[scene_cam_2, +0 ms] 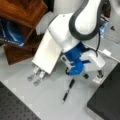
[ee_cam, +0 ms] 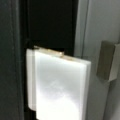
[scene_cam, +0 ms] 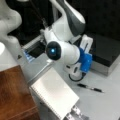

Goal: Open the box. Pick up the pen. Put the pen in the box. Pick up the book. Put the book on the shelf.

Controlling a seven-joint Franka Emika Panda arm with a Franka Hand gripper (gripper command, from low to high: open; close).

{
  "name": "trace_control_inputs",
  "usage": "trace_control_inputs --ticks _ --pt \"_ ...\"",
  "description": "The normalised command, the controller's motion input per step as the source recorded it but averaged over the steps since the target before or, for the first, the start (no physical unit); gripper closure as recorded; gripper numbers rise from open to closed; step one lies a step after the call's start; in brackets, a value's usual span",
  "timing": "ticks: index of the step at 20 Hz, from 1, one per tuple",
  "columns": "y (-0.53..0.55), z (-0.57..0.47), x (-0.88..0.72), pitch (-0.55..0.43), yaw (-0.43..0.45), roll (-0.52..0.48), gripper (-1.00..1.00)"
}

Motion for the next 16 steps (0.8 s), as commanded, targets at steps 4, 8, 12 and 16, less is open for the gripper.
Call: trace_control_inputs --ticks 4,8,12,16 --pt "0.11 -0.11 -0.14 -0.076 -0.096 0.221 -1.00" --pt "0.08 -0.10 -0.17 -0.085 -0.089 0.205 -1.00" --pt "0.04 -0.09 -0.19 -0.088 -0.093 0.188 -1.00" --pt "0.05 -0.08 -0.19 -0.099 -0.111 0.186 -1.00"
